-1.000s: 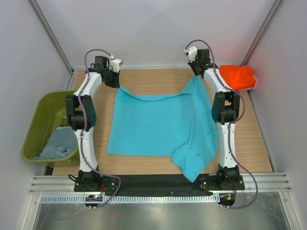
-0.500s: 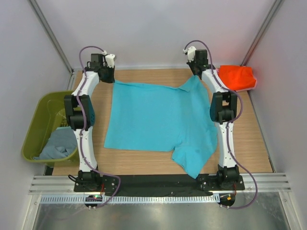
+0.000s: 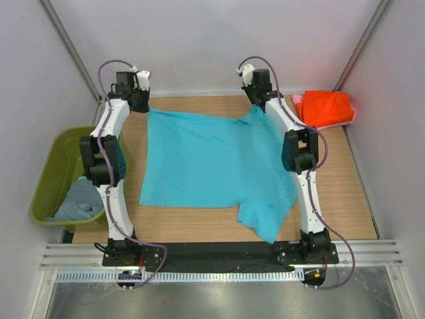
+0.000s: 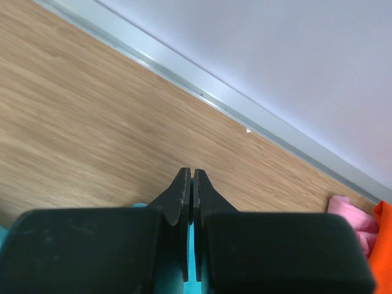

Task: Fold and stack the t-shirts
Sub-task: Flatten the tshirt out

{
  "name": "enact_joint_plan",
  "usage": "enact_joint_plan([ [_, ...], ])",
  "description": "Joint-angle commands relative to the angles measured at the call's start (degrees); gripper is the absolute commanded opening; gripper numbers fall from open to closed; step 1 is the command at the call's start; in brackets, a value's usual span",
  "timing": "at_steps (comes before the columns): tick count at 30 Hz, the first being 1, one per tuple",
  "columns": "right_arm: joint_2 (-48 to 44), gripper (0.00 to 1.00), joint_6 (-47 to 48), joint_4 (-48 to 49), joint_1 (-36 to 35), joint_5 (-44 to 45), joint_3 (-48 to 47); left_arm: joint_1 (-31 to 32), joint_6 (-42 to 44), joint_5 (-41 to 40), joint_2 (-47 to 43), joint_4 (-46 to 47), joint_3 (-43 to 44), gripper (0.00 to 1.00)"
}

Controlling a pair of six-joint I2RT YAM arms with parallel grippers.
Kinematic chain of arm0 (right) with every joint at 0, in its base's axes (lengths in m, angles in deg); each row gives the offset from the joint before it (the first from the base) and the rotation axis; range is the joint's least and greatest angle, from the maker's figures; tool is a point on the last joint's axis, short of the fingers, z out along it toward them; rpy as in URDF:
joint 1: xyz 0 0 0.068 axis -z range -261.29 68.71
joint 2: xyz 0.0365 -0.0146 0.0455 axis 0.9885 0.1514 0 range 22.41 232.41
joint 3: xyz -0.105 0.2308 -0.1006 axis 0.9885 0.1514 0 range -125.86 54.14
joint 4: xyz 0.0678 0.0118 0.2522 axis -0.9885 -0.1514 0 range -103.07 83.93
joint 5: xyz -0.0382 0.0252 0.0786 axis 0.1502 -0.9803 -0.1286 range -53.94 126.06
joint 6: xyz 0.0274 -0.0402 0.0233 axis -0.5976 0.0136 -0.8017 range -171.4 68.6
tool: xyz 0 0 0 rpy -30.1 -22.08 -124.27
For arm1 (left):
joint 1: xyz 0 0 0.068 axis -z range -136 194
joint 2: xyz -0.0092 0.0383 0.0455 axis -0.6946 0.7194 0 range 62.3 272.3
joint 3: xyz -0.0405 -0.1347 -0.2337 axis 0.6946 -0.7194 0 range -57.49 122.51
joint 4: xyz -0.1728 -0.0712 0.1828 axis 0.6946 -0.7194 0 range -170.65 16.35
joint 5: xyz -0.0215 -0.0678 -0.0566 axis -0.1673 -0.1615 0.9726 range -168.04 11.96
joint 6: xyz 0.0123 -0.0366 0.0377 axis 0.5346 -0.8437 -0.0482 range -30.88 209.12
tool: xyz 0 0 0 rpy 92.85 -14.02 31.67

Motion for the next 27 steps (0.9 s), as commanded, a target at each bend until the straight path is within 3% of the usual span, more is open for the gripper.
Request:
enact_joint_plan([
  [1, 0.7, 0.01, -0.4, 4.5, 0.4, 4.6, -4.0, -2.0, 0.7, -2.5, -5.1, 2.9, -0.5, 0.00],
  [5, 2.6, 0.01, 1.7, 3.5, 0.4, 9.4, -3.7, -2.1, 1.9, -4.2, -4.8, 1.8, -1.1, 0.00],
  [16, -1.9, 0.01, 1.0, -0.3, 3.2, 8.7, -1.1, -1.4, 2.2, 1.9, 0.3, -4.4, 3.9, 0.00],
  [20, -7.0, 0.01, 0.3, -2.6, 3.3, 7.5, 1.6, -1.5, 3.0, 3.3, -2.6, -6.2, 1.0, 0.00],
  [27, -13.5, 0.01, -1.0, -5.3, 3.0, 7.0, 6.8, -2.1, 2.0, 4.0, -13.2, 0.3, -15.5, 0.00],
])
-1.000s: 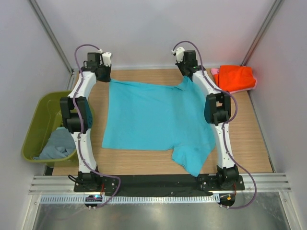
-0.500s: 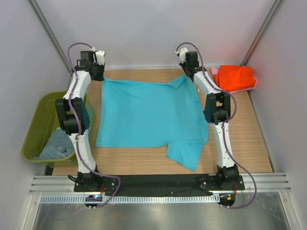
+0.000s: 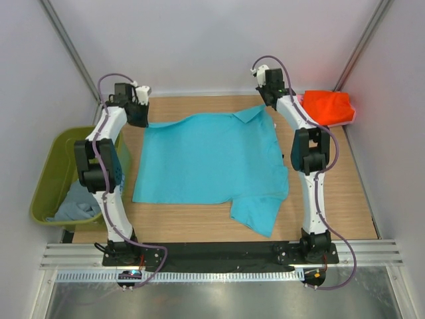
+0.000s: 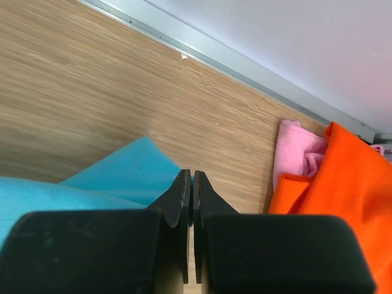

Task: Fold and stack the t-shirts
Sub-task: Flatten the tshirt out, then fold the tshirt

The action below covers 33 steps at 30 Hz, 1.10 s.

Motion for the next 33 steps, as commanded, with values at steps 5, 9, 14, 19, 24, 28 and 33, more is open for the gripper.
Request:
enact_joint_plan([
  [5, -13.3, 0.01, -2.3, -2.1, -1.5, -1.3, 7.8, -0.5, -2.3, 2.2, -11.0, 4.3, -9.2, 0.00],
  [9, -20.1, 0.01, -3.7, -3.2, -2.4, -2.7, 14.4, -0.5, -2.1, 2.0, -12.6, 4.1, -10.2, 0.00],
  [14, -26.7, 0.01, -4.5, -3.8, -3.2, -3.6, 23.4, -1.5, -2.3, 1.3, -13.2, 3.7, -10.1, 0.00],
  [19, -32.6, 0.01, -5.0, -4.9, -3.4, -4.0, 29.2, -2.0, -1.8, 1.4, -14.5, 2.7, -10.8, 0.00],
  [24, -36.6, 0.01, -5.4, -5.3, -3.7, -4.1, 32.8, -2.0, -2.0, 1.3, -16.0, 2.6, -12.0, 0.00],
  [28, -39.1, 0.01, -6.3, -6.4, -3.9, -4.7, 35.0, -2.0, -1.6, 0.9, -17.4, 2.4, -13.9, 0.00],
  [33, -42.4, 0.01, -7.1, -6.7, -4.7, -6.1, 40.8, -2.0, -1.8, 0.9, -18.5, 2.4, -17.0, 0.00],
])
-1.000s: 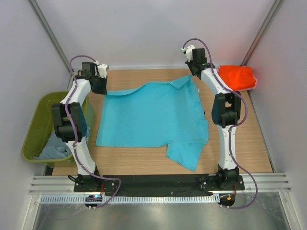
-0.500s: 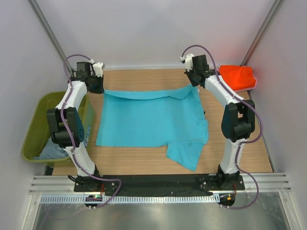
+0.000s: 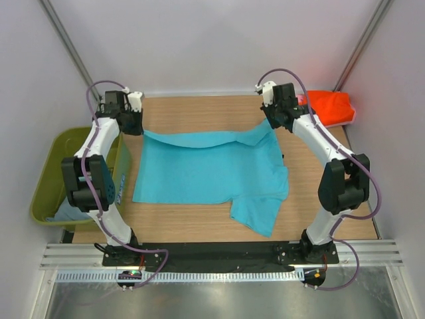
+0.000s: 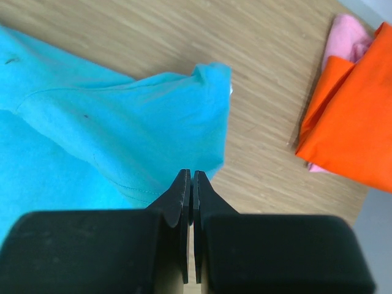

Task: Fold and stack the t-shirts
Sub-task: Fold the tshirt

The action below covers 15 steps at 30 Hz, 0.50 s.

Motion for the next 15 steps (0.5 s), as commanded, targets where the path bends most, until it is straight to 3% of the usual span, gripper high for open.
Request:
enact_joint_plan([
  [1, -4.0, 0.01, -1.6, -0.3, -1.1, -1.3, 3.3, -0.3, -0.3, -0.1, -3.3, 0.8, -1.6, 0.00],
  [11, -4.9, 0.02, -0.1, 2.7, -1.4, -0.4, 13.7, -0.3, -1.0, -0.8, -3.6, 1.0, -8.0, 0.00],
  [13, -4.9, 0.14, 0.8, 3.7, -1.3, 1.7, 14.4, -0.3, -1.4, -1.3, -3.3, 0.9, -8.5, 0.00],
  [14, -5.2, 0.32, 1.6, 3.8, -1.3, 2.4, 14.4, -0.3, -1.4, -1.4, -3.2, 0.9, -8.7, 0.00],
  [15, -5.5, 0.41, 1.8, 4.6, -1.3, 4.5, 14.3, -0.3, -1.8, -1.3, -3.1, 1.1, -8.6, 0.00],
])
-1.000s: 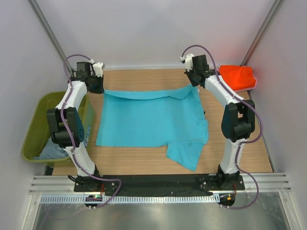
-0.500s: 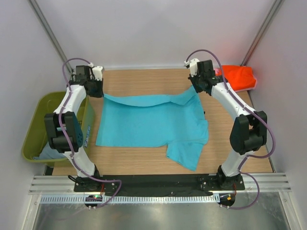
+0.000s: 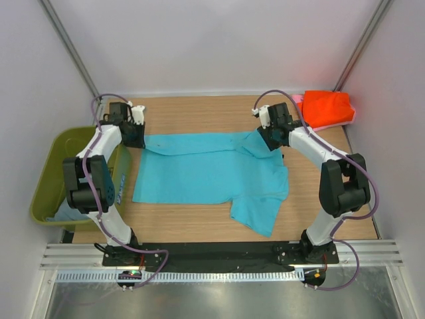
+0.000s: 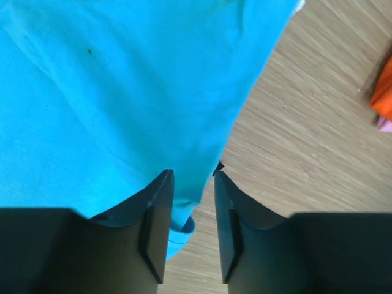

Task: Fold and stack the t-shirts
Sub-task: Fold the tshirt

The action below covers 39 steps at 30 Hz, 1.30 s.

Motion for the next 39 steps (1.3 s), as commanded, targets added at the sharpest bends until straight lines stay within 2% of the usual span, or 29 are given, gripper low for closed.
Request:
enact_joint_plan([
  [1, -4.0, 0.50, 2.0, 4.4, 0.0, 5.1, -0.6, -0.4, -1.0, -0.6, -1.6, 1.3, 0.0, 0.00],
  [2, -4.4, 0.59, 2.8, 4.4, -0.1, 5.1, -1.6, -0.2, -1.2, -0.2, -1.5, 1.3, 0.3, 0.00],
  [5, -7.1, 0.64, 6.0, 5.1, -2.1, 5.8, -2.2, -0.1, -1.8, 0.4, -1.0, 1.5, 0.8, 0.00],
  [9, -6.9, 0.55, 11.6, -0.4, -6.3, -2.2, -1.1, 0.4, -2.6, 1.1, -0.1, 1.7, 1.4, 0.00],
  [11, -6.2, 0.51, 11.4, -0.8, -7.8, -8.5, 1.1, 0.8, -3.0, 1.1, 0.3, 2.1, 1.3, 0.00],
  [15, -3.0, 0.45, 8.8, -0.6, -8.8, -15.5, 1.2, 1.1, -3.9, 1.6, 0.1, 2.4, 1.0, 0.01],
  [21, 4.9, 0.40, 10.6, 0.1, -9.1, -16.0, -2.3, 1.5, -4.4, 0.8, 0.6, 2.5, 0.7, 0.08],
  [28, 12.2, 0.40, 11.1, 0.5, -9.0, -15.1, -8.8, 1.4, -4.8, 0.6, 1.0, 2.8, 0.7, 0.03],
  [39, 14.2, 0.40, 12.0, 1.8, -8.5, -10.9, -9.4, 1.4, -4.8, 1.0, 2.4, 2.8, 1.1, 0.03],
])
